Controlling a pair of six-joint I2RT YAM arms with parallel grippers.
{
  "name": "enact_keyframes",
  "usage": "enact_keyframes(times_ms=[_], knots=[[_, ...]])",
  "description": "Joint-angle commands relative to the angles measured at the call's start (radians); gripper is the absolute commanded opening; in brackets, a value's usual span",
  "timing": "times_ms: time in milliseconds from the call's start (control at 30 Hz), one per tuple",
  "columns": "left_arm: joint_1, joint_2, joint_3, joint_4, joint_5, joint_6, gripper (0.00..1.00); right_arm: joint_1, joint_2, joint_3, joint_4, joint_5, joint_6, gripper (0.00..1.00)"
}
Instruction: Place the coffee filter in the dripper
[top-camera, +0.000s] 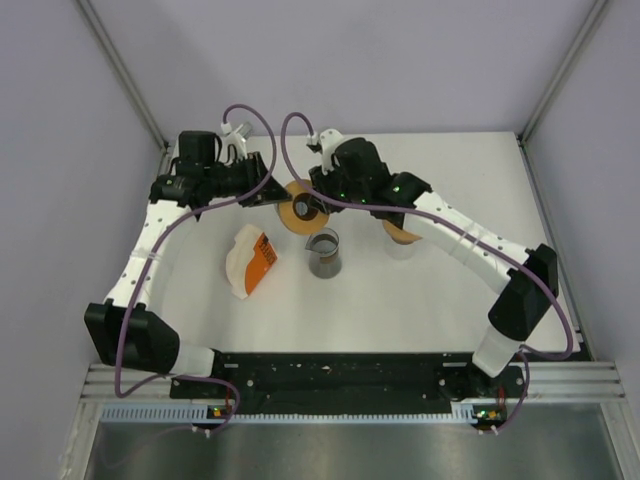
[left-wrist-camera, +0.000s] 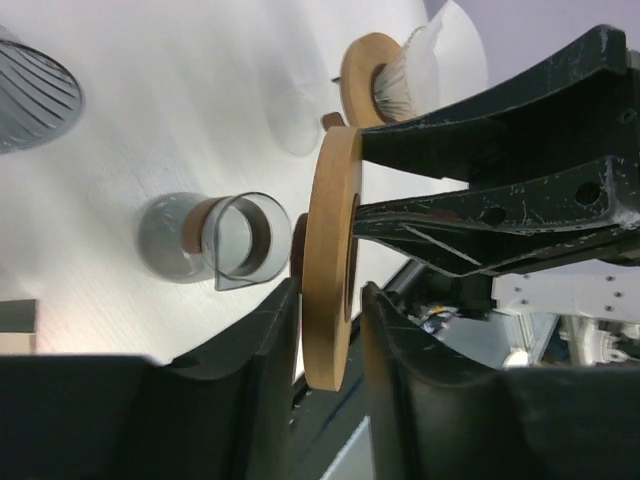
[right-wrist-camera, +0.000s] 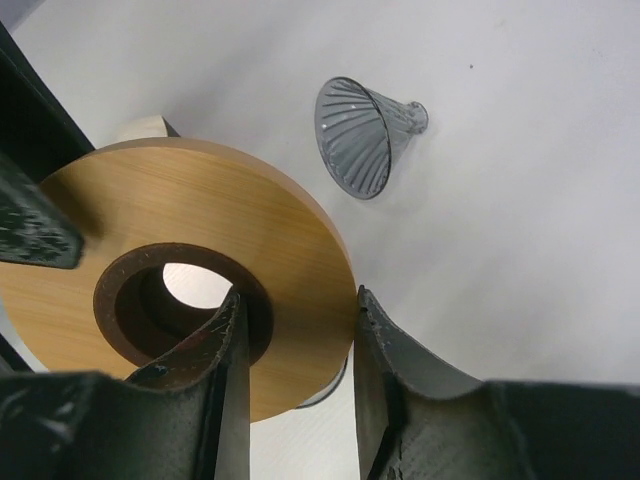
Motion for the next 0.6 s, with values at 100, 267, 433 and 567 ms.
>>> enact_keyframes(times_ms=[100, 267, 433, 567], knots=[[0.004, 0.033, 0.179, -0.139, -0.234, 0.212, 0.65, -0.008, 0.036, 0.087, -0.225, 0.081, -0.050, 0.00], [0.033, 0.004, 0.180, -0.105, -0.377, 0.261, 0.72, -0.008, 0.124, 0.156, -0.362, 0.087, -0.085, 0.00], [0.041, -0.012, 0.160, -0.075, -0.448, 0.287, 0.73, -0.008, 0.213, 0.235, -0.439, 0.072, -0.092, 0.00], [0.047, -0.012, 0.138, -0.059, -0.443, 0.289, 0.73, -0.009, 0.260, 0.269, -0.454, 0.073, -0.125, 0.00]])
